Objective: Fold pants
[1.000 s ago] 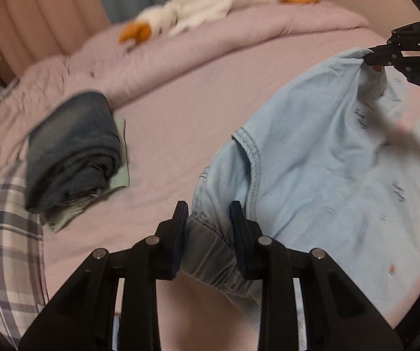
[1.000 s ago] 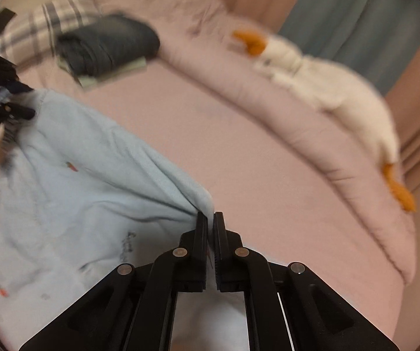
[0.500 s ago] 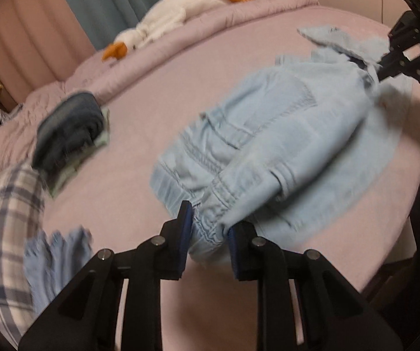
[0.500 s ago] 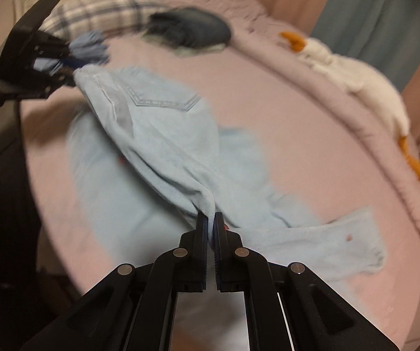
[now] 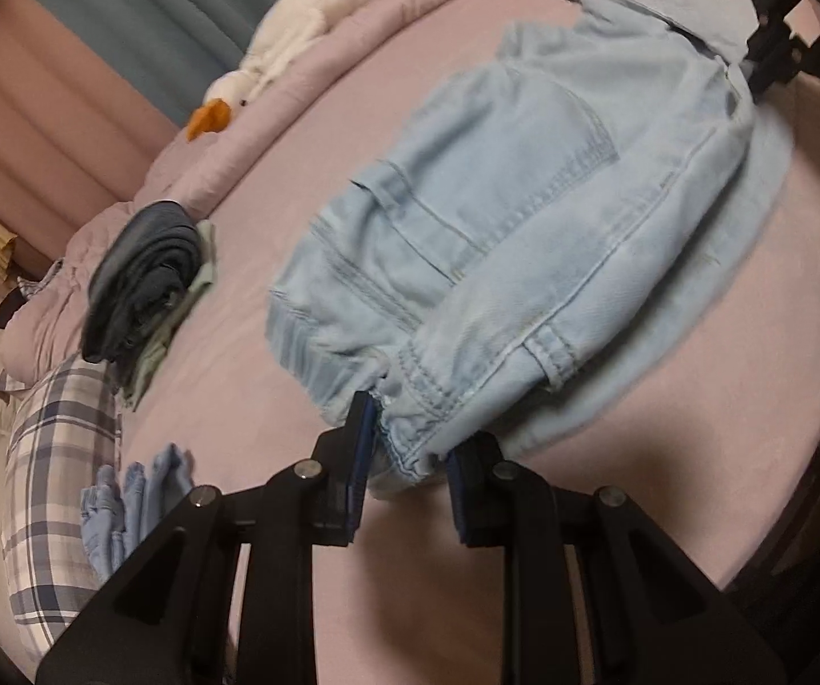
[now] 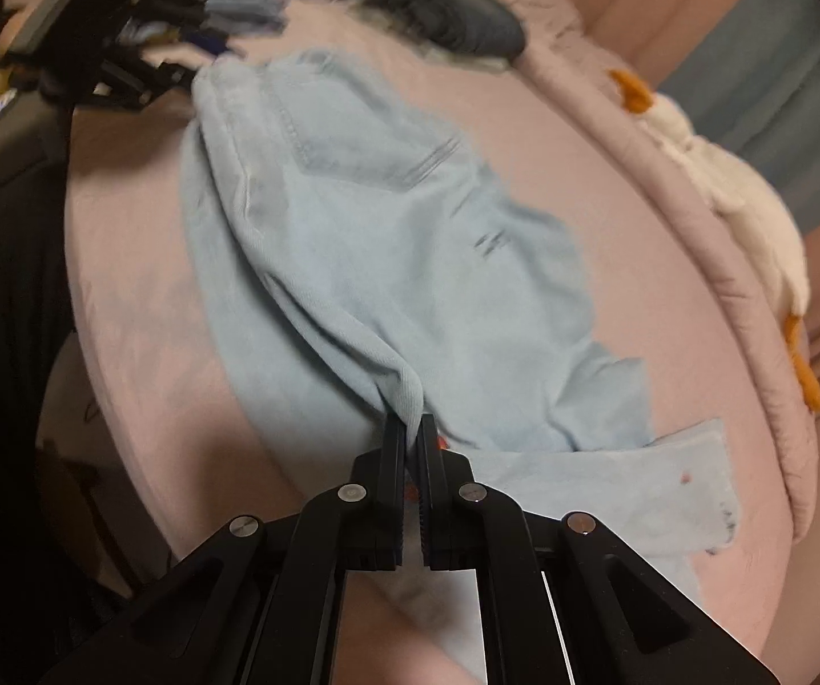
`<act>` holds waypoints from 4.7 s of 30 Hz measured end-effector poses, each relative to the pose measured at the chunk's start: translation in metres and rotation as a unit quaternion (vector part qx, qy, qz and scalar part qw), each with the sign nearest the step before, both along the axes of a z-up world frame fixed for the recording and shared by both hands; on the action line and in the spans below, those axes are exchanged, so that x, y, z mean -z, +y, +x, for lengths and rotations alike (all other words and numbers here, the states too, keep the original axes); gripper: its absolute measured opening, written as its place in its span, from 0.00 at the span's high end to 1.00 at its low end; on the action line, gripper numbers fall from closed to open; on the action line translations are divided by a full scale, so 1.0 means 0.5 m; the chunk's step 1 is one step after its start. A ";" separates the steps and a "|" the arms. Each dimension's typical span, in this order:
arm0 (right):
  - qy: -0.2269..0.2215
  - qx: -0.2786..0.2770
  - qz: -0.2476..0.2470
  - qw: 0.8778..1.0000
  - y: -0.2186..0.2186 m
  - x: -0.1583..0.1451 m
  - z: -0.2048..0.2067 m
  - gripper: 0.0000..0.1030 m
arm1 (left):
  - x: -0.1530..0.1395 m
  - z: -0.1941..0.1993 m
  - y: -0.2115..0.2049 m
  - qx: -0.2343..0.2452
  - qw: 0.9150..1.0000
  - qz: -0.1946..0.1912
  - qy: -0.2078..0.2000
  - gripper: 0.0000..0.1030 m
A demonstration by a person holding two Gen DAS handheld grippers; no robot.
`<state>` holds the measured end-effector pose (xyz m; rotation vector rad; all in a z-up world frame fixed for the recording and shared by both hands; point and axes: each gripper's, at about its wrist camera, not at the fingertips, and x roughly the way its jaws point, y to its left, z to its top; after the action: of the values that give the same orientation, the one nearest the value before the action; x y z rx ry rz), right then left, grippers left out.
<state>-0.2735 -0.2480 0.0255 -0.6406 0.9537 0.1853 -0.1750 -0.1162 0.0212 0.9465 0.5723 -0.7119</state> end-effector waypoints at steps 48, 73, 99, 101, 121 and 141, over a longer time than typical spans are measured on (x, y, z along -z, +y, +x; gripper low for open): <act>0.009 0.504 0.237 0.831 -0.594 -0.052 0.335 0.89 | -0.021 -0.135 -0.444 0.099 0.924 -0.118 0.350 0.73; -0.286 0.570 0.584 0.503 -0.708 -0.029 -0.267 0.55 | -0.016 -0.149 -0.456 0.105 0.949 -0.092 0.283 0.90; -0.336 0.657 0.405 0.540 -0.805 -0.038 -0.340 0.69 | -0.086 -0.158 -0.389 0.098 0.939 -0.136 0.301 0.86; -0.360 0.643 0.342 0.583 -0.774 -0.093 -0.321 0.63 | -0.110 -0.136 -0.360 0.090 0.933 -0.164 0.308 0.85; 0.040 0.191 0.268 0.943 -0.293 -0.019 0.079 0.74 | -0.041 0.044 -0.064 -0.091 0.915 -0.192 0.343 0.86; 0.176 0.201 0.334 0.904 -0.282 0.006 0.492 0.91 | -0.004 0.126 0.074 -0.151 0.892 -0.259 0.338 0.83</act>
<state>-0.0273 -0.3887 0.0228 0.2384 1.2596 0.2474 -0.1119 -0.0794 0.0232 0.0764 1.0506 -0.8492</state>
